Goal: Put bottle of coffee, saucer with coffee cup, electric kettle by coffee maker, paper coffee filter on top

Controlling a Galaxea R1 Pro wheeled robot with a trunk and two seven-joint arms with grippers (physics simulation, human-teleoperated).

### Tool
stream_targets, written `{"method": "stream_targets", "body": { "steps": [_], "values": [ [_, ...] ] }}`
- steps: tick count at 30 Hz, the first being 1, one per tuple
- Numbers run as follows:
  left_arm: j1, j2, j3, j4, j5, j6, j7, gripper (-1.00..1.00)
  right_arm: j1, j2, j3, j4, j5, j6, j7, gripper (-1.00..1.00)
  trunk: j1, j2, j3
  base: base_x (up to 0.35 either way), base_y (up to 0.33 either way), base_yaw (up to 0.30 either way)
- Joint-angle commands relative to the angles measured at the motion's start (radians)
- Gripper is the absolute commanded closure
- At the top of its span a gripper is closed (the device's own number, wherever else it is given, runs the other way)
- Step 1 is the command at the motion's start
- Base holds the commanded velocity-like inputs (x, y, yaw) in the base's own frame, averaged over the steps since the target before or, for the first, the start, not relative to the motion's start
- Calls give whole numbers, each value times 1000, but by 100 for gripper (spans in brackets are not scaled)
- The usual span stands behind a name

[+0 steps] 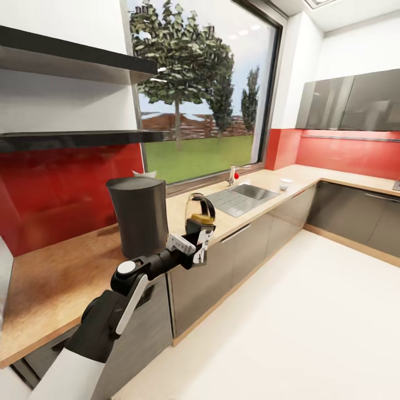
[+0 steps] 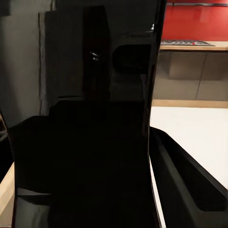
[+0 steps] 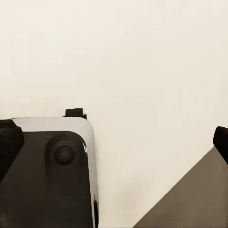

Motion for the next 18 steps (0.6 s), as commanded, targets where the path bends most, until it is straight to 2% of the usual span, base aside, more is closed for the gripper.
{"method": "stream_targets", "body": {
  "steps": [1, 9, 13, 18],
  "values": [
    [0, 0, 0, 0, 10, 9, -3, 100, -1, 0, -5, 1, 3, -4, -1, -100, 1, -2, -2, -51, -28, 265],
    [23, 6, 12, 0, 8, 8, -3, 100, -1, 0, -5, 2, 3, -4, -1, -100, 1, -2, -2, -12, -7, 275],
    [27, 46, 16, 0, 11, 7, -2, 100, -1, 0, -5, 2, 3, -3, -1, -100, 1, -2, -2, -1, 0, 277],
    [27, 73, 17, 0, 18, 7, -3, 100, -1, 1, -5, 2, 3, -3, -1, -100, 1, -2, -2, 0, 0, 278]
  ]
}}
